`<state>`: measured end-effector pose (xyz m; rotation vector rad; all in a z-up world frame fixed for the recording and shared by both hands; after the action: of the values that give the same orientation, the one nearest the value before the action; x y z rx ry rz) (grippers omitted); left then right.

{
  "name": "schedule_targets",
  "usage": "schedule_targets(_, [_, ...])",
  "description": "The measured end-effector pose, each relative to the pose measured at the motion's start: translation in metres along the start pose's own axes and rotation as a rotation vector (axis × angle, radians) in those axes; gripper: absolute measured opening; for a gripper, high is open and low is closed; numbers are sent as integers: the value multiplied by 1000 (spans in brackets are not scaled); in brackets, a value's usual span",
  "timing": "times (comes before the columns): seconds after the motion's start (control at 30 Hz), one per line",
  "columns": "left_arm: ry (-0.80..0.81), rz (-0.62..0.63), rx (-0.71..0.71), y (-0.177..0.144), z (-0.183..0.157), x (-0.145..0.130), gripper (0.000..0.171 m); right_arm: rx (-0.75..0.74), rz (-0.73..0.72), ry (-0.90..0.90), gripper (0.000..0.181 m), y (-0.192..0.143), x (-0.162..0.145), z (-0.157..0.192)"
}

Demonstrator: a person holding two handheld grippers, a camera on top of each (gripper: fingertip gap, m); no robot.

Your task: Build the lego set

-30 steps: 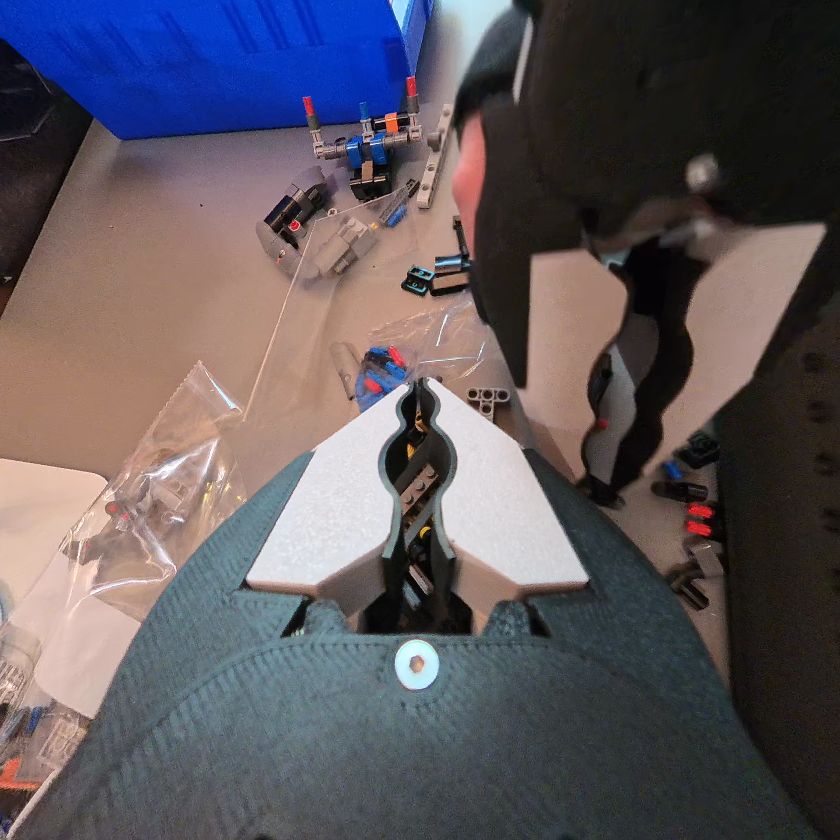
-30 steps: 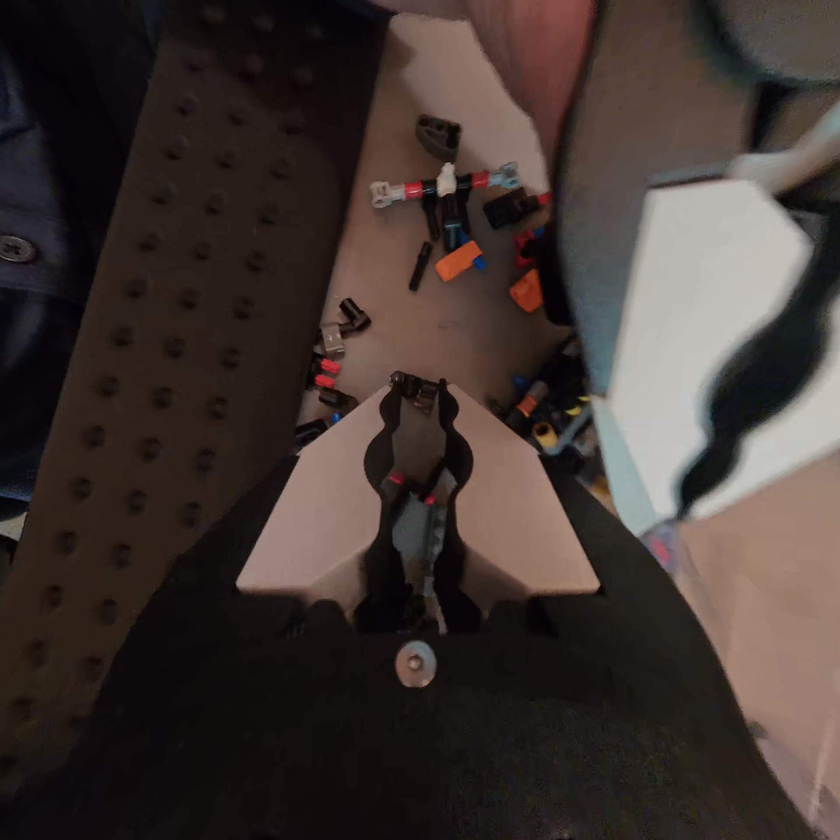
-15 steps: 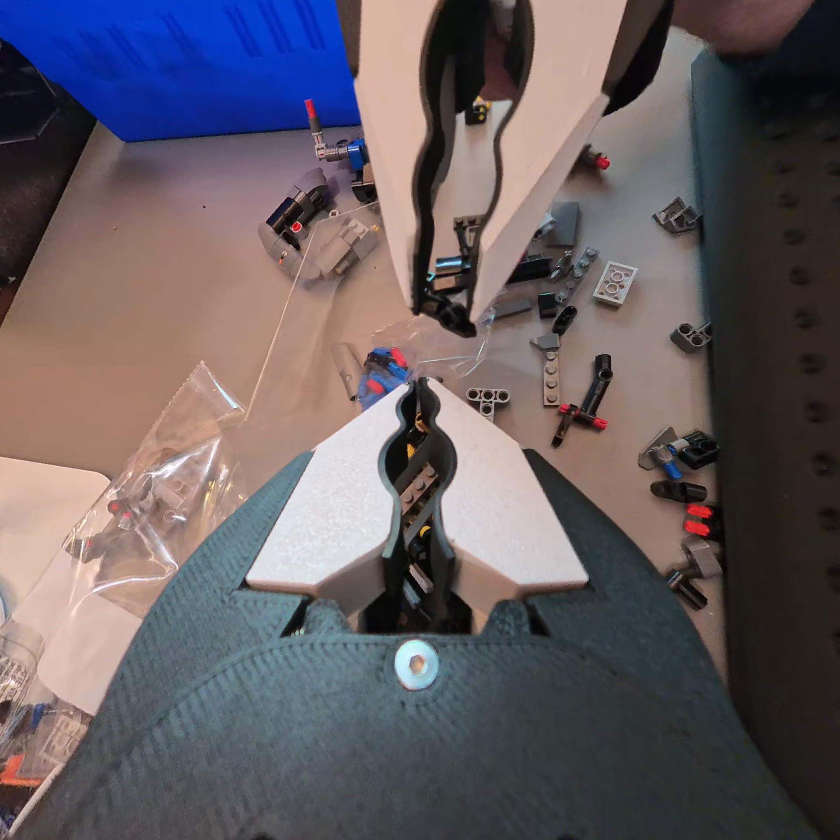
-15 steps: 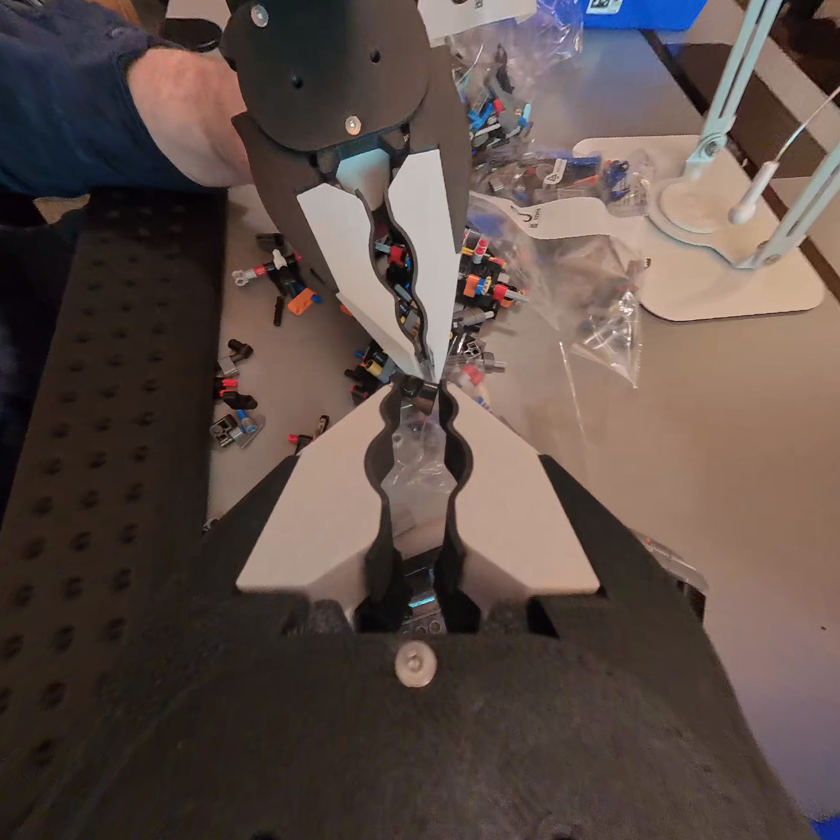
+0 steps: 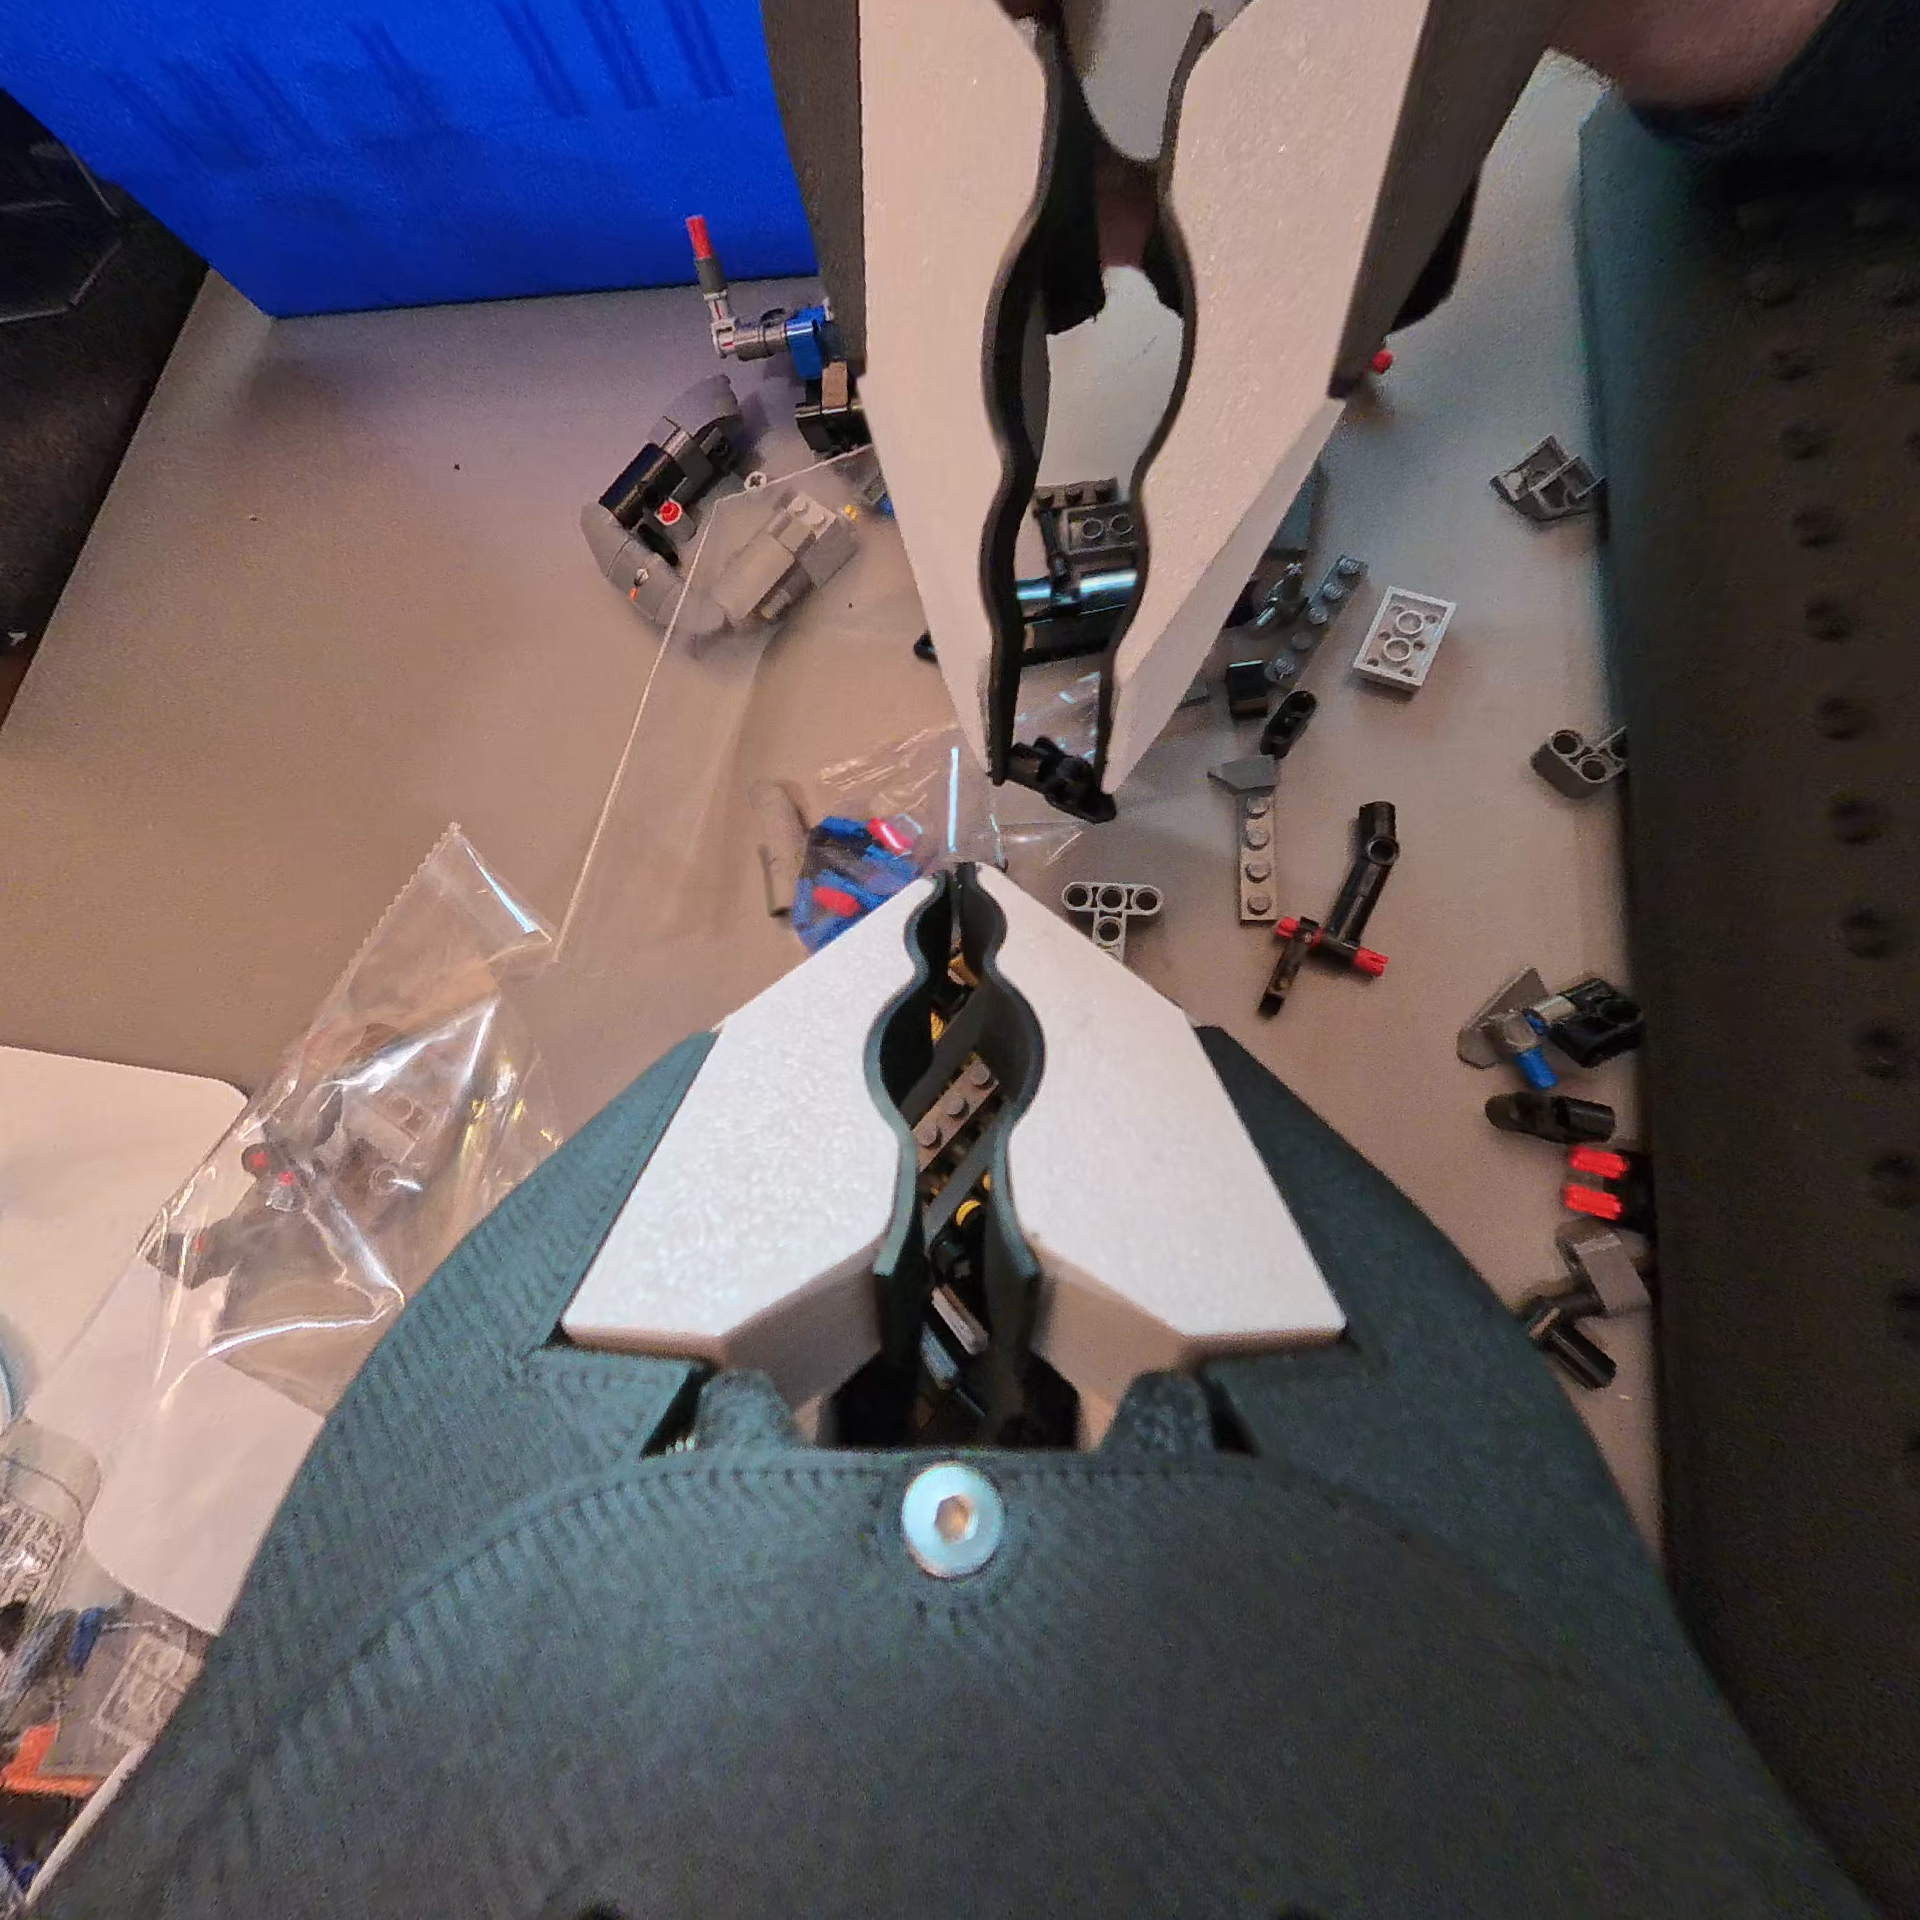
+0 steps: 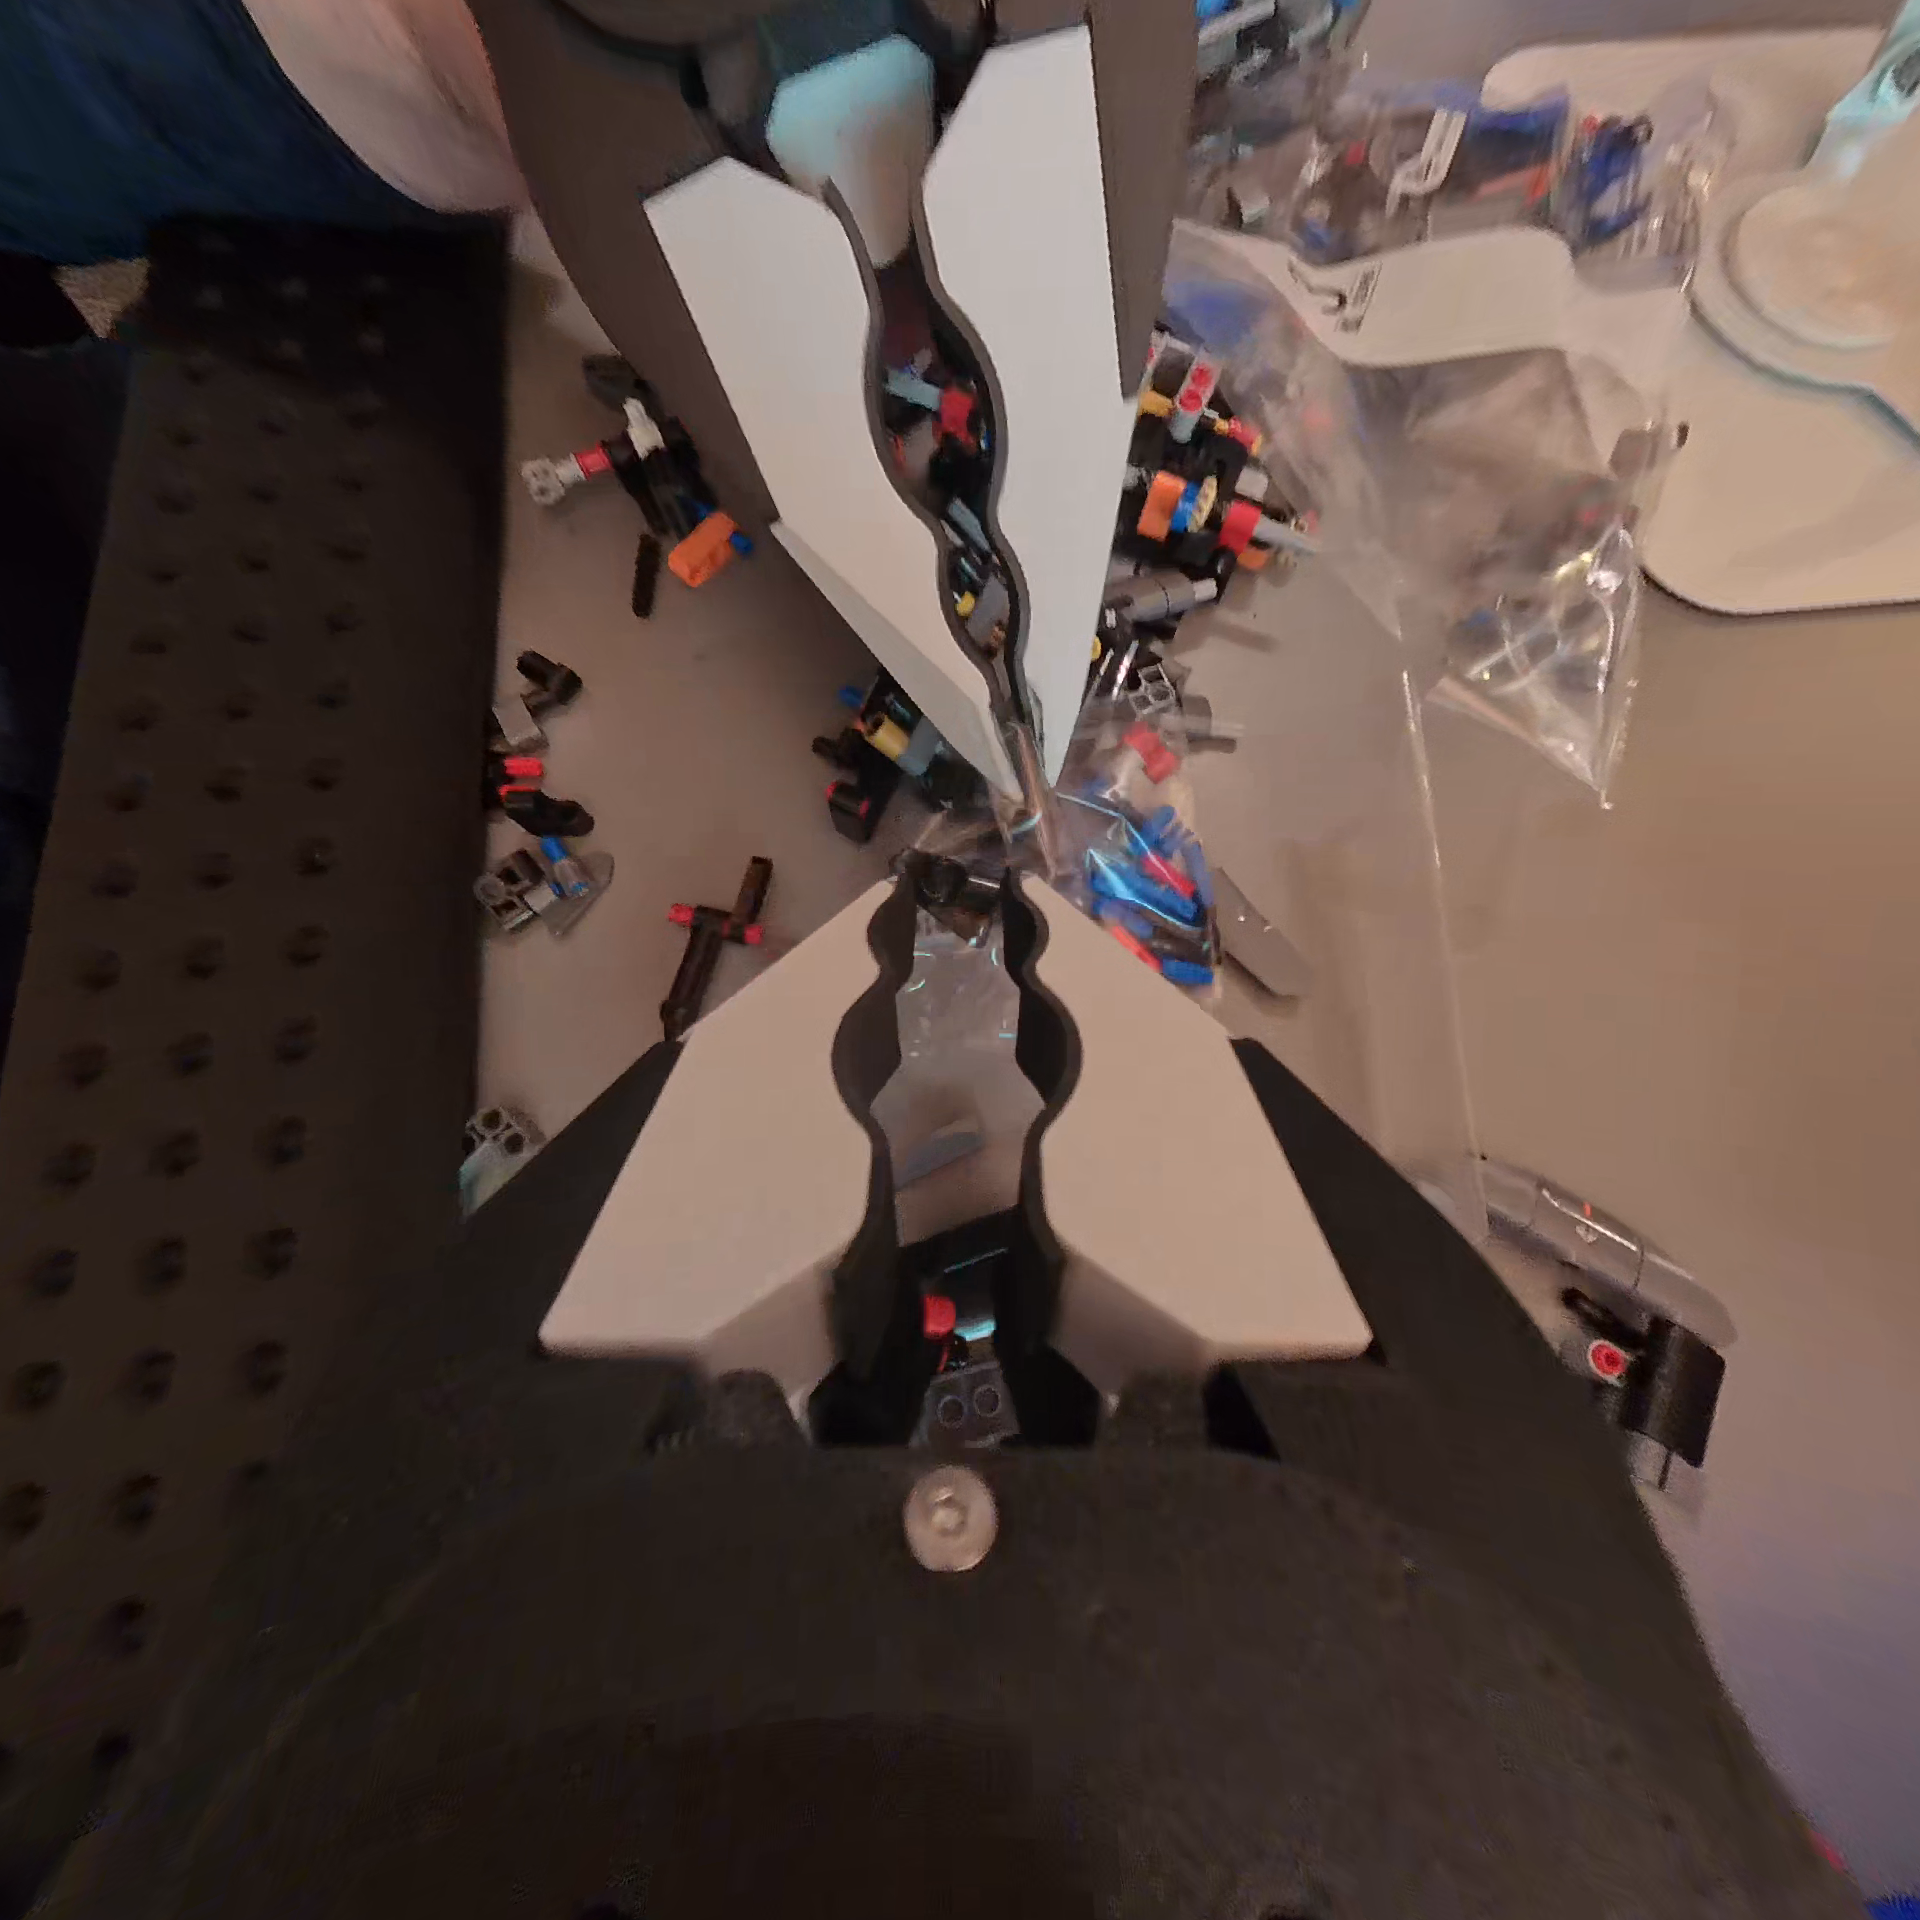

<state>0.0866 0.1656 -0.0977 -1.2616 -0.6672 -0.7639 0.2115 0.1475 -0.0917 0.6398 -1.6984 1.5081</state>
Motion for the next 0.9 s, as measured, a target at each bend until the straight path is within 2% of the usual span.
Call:
schedule_targets(0.37, [0,2,-1,1,0,0,0,-72,11,-14,15,-5,0,-5])
schedule_targets(0.9, [3,5,-3,1,0,-1,0,-69,20,22,21,-3,-2,-7])
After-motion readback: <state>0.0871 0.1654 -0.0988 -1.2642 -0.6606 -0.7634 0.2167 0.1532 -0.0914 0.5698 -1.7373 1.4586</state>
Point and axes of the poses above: each gripper's, where its closed fingertips meet, y out along the fingers, x out of its top, z = x × y across the jaws, the point moved 8 cm from there along -y, back along the fingers, and after that the axes turned 6 degrees about -z, right-handed, at the moved point
